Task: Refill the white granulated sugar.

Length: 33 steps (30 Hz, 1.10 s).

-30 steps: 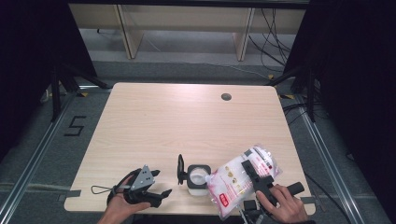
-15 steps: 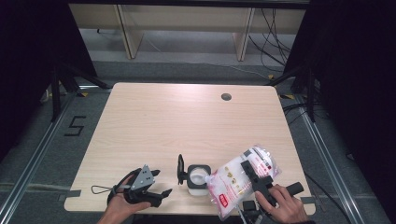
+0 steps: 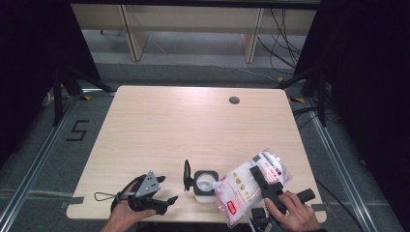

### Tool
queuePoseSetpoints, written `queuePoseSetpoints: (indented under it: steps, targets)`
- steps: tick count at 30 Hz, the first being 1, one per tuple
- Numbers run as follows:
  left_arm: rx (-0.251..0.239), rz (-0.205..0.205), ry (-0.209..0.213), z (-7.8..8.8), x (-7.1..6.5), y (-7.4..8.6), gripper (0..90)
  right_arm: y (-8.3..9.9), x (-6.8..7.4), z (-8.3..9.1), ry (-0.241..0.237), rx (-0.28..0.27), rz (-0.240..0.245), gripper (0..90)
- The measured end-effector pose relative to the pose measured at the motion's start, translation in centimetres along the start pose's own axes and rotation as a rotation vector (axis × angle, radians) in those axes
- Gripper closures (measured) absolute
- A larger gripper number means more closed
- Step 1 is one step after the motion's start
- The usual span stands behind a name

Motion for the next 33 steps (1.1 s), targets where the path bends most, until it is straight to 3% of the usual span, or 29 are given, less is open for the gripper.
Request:
queuePoseSetpoints:
  steps: [2, 4, 5, 8, 10, 12, 15, 19, 22, 24, 26, 28, 30, 32, 33]
  targets:
    - [-0.003, -0.005, 0.006, -0.1, 0.0, 0.1, 21.0, -0.1, -0.1, 0.0, 0.007, -0.009, 0.008, 50.8]
    - [0.016, -0.049, 0.013, 0.1, 0.2, 0.0, 21.0, -0.1, 0.0, 0.0, -0.002, -0.001, 0.0, 50.8]
    - [0.002, -0.013, -0.001, 0.0, 0.0, 0.0, 21.0, -0.1, 0.1, 0.0, -0.003, 0.002, -0.021, 50.8]
    - [-0.004, -0.016, 0.005, 0.0, 0.1, 0.0, 21.0, -0.1, 0.2, 0.0, -0.008, 0.007, -0.031, 50.8]
    - [0.016, -0.046, 0.012, 0.1, 0.2, 0.0, 21.0, -0.2, -0.1, 0.0, -0.011, 0.005, -0.002, 50.8]
    - [0.005, -0.008, -0.001, 0.1, 0.1, 0.0, 21.0, -0.2, -0.1, 0.0, -0.007, 0.009, 0.013, 50.8]
    - [0.02, -0.025, 0.0, 0.1, 0.1, 0.1, 21.0, -0.3, -0.3, 0.0, -0.004, 0.005, 0.033, 50.9]
    - [-0.006, -0.004, 0.001, 0.0, 0.0, 0.0, 21.0, -0.3, -0.2, 0.0, -0.006, 0.003, 0.012, 51.3]
    - [0.016, -0.042, 0.011, 0.1, 0.2, 0.0, 21.0, -0.1, -0.1, 0.0, -0.009, 0.001, 0.002, 51.8]
    - [-0.001, -0.014, -0.002, 0.1, 0.1, 0.0, 21.0, -0.1, 0.0, 0.0, 0.014, -0.009, 0.003, 52.3]
    - [-0.003, -0.005, 0.007, 0.0, 0.0, 0.1, 21.0, 0.1, 0.2, -0.1, 0.006, -0.009, -0.027, 52.6]
    - [0.02, -0.026, 0.002, 0.2, 0.1, 0.1, 21.0, 0.3, 0.4, -0.2, 0.002, -0.005, -0.041, 52.8]
    - [-0.001, -0.014, -0.002, 0.1, 0.1, 0.0, 21.0, 0.4, 0.7, -0.2, 0.004, 0.001, -0.08, 53.0]
    - [-0.003, -0.005, 0.001, 0.0, 0.0, 0.0, 21.0, 0.5, 0.7, -0.1, 0.007, -0.002, -0.086, 53.1]
    - [0.016, -0.019, 0.008, 0.1, 0.1, 0.1, 21.0, 0.5, 0.8, -0.2, 0.011, -0.006, -0.101, 53.1]
Point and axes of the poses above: each handheld gripper's, and its own axes: z roughly backward along the jaws, y roughly out of its underside, x roughly to its left, the point moved 2 cm from there along -z, roughly forward along the jaws, and after that the axes turned 11 degrees about -x, right-handed, at the moved point
